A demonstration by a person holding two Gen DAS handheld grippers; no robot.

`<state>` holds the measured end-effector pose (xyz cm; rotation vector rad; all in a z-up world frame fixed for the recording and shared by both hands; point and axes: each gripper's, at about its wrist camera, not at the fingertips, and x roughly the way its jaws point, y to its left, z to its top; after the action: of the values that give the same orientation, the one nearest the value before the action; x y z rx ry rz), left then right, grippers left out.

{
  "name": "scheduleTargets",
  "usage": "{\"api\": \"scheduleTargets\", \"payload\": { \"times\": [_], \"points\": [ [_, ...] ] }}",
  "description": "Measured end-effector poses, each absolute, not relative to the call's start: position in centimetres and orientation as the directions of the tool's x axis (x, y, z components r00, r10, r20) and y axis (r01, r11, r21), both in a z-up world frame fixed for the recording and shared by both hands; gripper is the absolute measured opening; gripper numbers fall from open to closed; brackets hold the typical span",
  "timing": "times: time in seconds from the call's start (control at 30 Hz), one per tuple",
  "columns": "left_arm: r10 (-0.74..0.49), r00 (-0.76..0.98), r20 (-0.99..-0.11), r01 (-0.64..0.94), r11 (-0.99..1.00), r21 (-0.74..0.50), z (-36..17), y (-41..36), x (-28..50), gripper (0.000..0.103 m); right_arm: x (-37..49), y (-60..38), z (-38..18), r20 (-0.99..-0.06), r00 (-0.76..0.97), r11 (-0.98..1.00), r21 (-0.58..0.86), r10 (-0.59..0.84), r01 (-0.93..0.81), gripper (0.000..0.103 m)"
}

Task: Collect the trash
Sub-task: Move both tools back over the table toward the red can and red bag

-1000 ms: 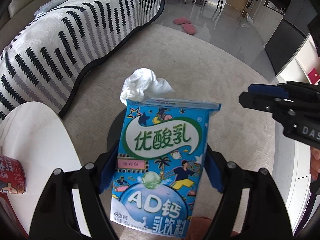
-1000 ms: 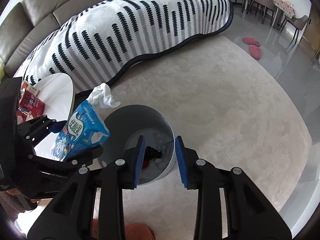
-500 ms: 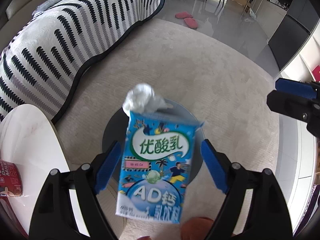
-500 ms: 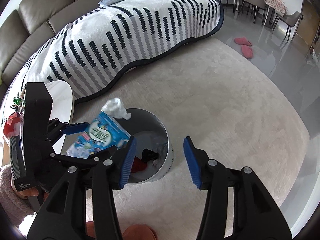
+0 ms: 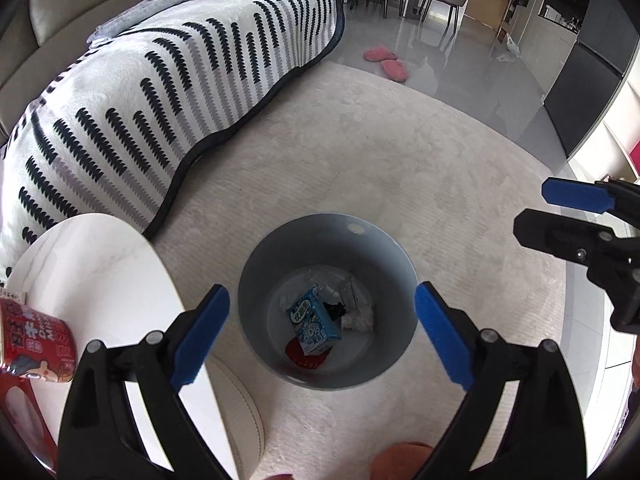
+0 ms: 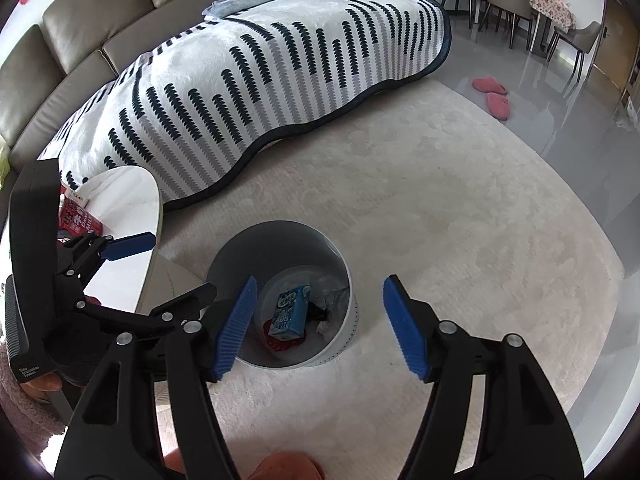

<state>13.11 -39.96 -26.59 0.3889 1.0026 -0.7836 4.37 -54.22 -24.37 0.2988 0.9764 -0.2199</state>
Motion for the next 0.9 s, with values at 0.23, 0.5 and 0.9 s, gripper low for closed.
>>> {"api": "scheduleTargets", "payload": {
  "times": [0.23, 0.5, 0.9],
  "points": [
    [-0.377, 0.38, -0.845, 0.616, 0.784, -0.073, -24.7, -31.0, 13.8, 0.094, 6.2, -50.2, -23.4, -0.814, 0.58, 0.955, 0.194, 0.029, 0.225, 0.085],
    [-0.208, 0.503, -0.839, 0.359, 0.933, -0.016, -23.7, -18.7, 14.1, 0.094, 10.4, -41.1, -22.3, -0.792, 0.594, 0.98, 0.196, 0.142, 0.028, 0.085],
    [-0.028, 0.547, -0.837, 0.049, 0.999, -0.001, -23.4, -4.1, 12.1, 0.094, 16.1, -27.0, -22.3, -0.774, 0.583, 0.964, 0.142, 0.249, -0.223, 0.085]
  ]
}}
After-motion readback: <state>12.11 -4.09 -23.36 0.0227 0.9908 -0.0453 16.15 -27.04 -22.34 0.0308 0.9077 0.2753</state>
